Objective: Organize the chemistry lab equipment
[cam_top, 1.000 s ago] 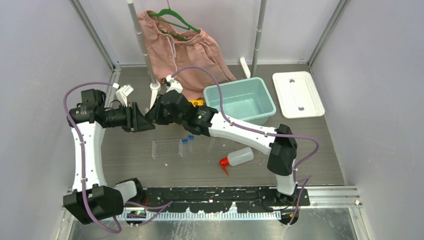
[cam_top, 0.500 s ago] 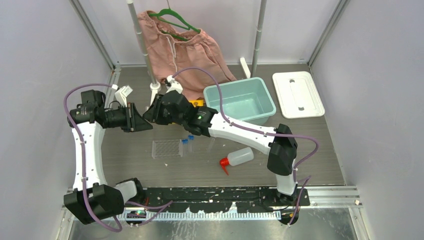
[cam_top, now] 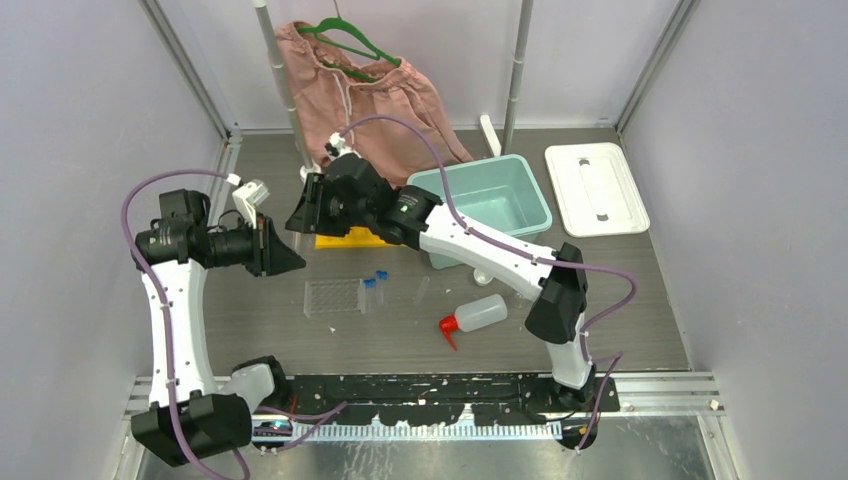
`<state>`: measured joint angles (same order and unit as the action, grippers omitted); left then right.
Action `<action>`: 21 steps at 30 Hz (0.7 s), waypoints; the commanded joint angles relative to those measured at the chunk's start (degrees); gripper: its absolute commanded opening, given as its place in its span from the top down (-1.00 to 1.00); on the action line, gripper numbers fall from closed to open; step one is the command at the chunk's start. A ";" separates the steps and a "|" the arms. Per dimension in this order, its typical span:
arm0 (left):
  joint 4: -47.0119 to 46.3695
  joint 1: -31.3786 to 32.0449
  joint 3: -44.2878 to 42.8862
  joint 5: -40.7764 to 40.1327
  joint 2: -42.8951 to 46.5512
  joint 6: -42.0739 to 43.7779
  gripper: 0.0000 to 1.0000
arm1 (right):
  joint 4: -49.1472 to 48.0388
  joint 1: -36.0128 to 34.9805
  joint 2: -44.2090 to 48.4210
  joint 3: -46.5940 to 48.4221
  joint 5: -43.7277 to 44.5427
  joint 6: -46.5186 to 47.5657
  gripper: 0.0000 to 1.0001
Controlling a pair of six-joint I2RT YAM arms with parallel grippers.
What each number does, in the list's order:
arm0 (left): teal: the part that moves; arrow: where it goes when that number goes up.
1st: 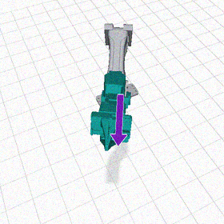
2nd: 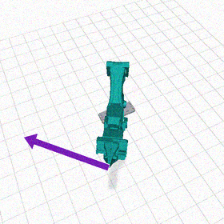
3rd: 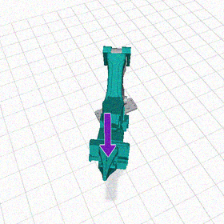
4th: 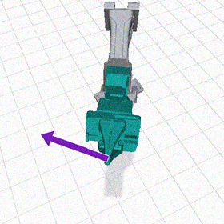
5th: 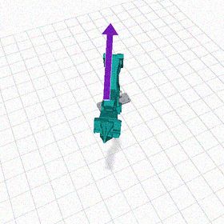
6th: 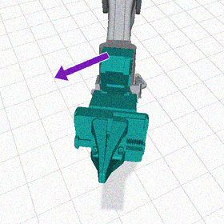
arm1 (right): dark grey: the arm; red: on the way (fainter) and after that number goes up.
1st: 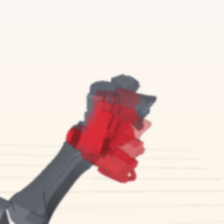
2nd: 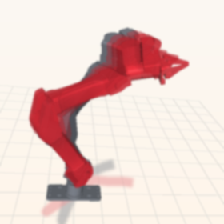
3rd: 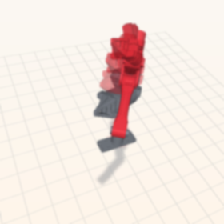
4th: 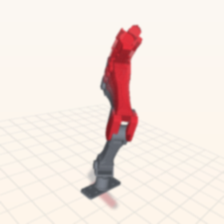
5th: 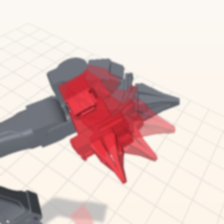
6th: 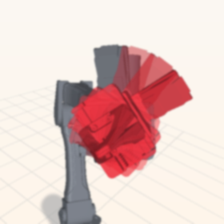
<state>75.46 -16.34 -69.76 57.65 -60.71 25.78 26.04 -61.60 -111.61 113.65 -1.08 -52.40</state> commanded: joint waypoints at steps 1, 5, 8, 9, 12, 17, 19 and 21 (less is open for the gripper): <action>0.30 0.03 0.51 1.64 2.61 3.70 0.94 | 2.44 0.34 -0.67 3.58 -4.96 2.09 0.09; 0.55 0.00 0.79 1.85 2.96 4.40 0.96 | 2.77 0.66 -0.73 3.85 -5.61 2.17 0.18; 0.83 0.01 0.69 1.70 2.75 5.01 0.97 | 3.27 0.95 -0.99 4.61 -6.56 2.45 0.27; 0.91 0.00 0.55 1.68 2.64 5.12 0.97 | 3.62 0.98 -1.14 4.99 -6.89 2.66 0.31; 0.75 0.02 0.50 1.59 2.28 5.04 0.98 | 4.48 1.22 -1.45 5.85 -7.75 3.08 0.49; 0.21 0.05 0.65 1.52 2.17 4.78 0.90 | 4.84 2.04 -1.63 6.31 -8.91 3.90 0.81; -1.34 0.01 0.95 0.38 2.17 2.54 0.21 | 5.66 2.47 -1.93 7.30 -8.64 4.89 0.94; -3.98 0.01 1.25 -1.63 2.17 -1.52 -0.63 | 7.46 2.83 -2.17 8.84 -5.91 7.25 0.98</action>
<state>75.96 -16.25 -68.66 57.28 -58.81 28.77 30.92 -59.81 -113.69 117.93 -8.40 -49.39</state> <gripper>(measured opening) 0.525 0.231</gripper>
